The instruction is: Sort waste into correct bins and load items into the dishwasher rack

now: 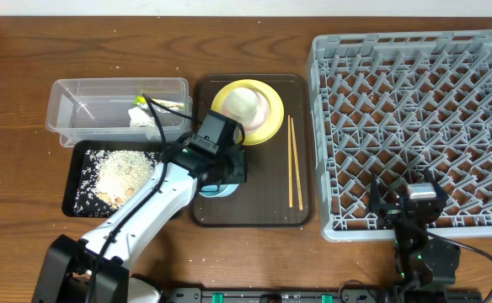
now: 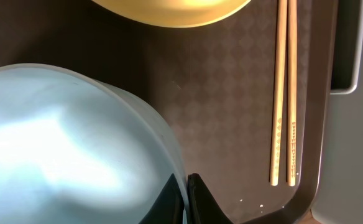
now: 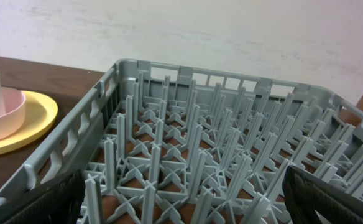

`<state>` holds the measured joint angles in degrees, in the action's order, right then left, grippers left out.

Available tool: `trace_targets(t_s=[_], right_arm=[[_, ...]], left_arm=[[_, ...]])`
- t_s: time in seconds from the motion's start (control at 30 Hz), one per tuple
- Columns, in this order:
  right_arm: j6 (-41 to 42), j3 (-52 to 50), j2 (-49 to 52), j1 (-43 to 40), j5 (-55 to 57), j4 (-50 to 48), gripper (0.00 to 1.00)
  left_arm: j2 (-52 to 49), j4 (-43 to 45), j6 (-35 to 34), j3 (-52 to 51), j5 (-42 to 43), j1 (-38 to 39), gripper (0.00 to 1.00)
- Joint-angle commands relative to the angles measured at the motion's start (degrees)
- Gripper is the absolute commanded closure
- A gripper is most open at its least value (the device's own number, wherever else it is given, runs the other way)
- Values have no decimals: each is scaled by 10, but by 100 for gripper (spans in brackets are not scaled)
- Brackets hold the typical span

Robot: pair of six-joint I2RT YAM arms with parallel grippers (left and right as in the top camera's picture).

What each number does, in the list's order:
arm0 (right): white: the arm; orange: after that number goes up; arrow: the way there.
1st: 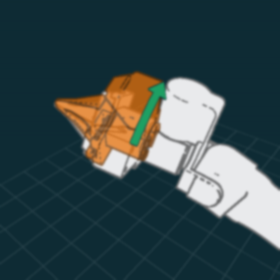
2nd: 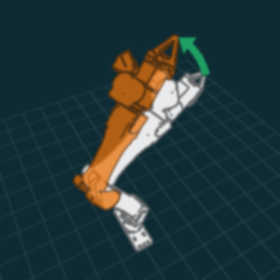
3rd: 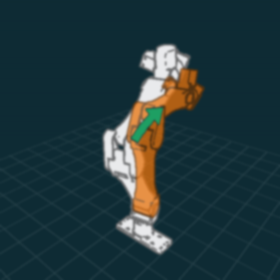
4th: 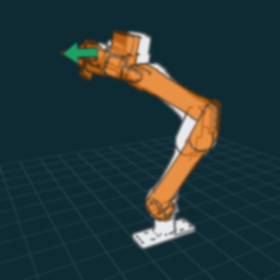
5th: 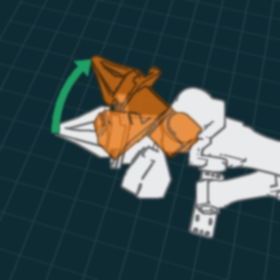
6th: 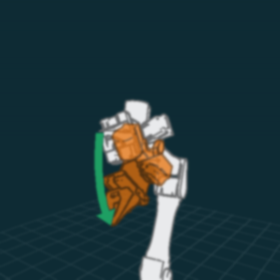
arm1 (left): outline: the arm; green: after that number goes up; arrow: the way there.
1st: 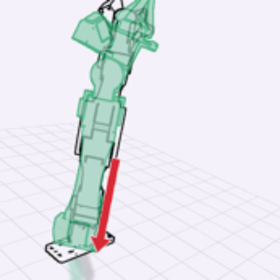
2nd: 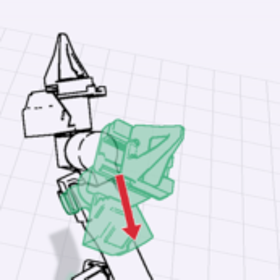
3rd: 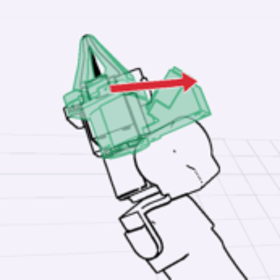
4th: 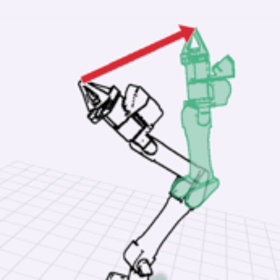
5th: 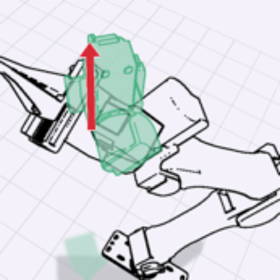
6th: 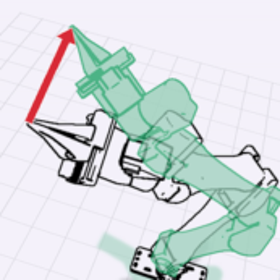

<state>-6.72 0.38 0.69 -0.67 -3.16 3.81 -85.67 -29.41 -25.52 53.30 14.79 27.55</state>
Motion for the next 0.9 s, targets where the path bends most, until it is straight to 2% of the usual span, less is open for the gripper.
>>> trace_targets(t_s=[0.0,0.13,0.3,0.33,0.5,0.57,0.73,0.87], right_arm=[[-2,-1,-3,-1,-1,2,1],[-2,-1,-3,-1,-1,2,1],[-2,-1,-3,-1,-1,2,1],[-2,-1,-3,-1,-1,2,1],[-2,-1,-3,-1,-1,2,1],[-2,-1,-3,-1,-1,2,1],[-2,-1,-3,-1,-1,2,1],[-2,-1,-3,-1,-1,2,1]], left_arm=[[-1,2,-3,12,-8,10,90],[-1,2,-3,12,-7,12,85],[4,4,4,12,-8,7,83],[6,5,4,12,-8,5,79],[38,19,4,13,-10,-26,81],[67,19,4,14,-9,-53,85],[148,-4,10,14,-10,-137,85],[211,-34,27,14,-9,-233,83]])
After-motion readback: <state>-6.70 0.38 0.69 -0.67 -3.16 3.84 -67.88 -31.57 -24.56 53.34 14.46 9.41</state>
